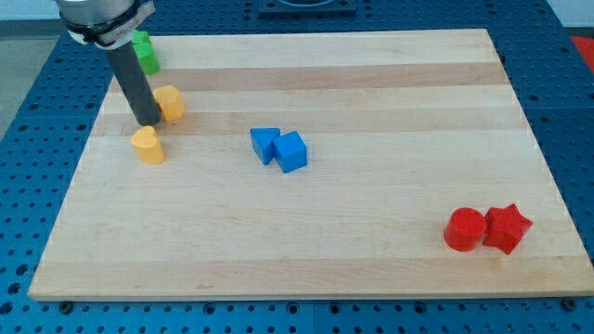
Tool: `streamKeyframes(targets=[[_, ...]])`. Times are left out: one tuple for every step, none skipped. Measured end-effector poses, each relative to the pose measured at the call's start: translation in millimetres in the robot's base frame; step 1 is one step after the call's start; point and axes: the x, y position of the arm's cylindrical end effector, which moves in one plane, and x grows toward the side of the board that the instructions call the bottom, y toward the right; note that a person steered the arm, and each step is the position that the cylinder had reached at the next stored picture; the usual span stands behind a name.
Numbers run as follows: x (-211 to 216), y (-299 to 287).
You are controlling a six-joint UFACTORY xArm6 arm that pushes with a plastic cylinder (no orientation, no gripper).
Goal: Slide the yellow hexagon towards the top center
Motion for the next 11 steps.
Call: streamKeyframes(targets=[[0,-22],[-6,-39],[-18,-22],[-19,6],[-19,19],[-13,19],[-9,25],[-13,45],[-44,69],[-72,83],[-61,81]])
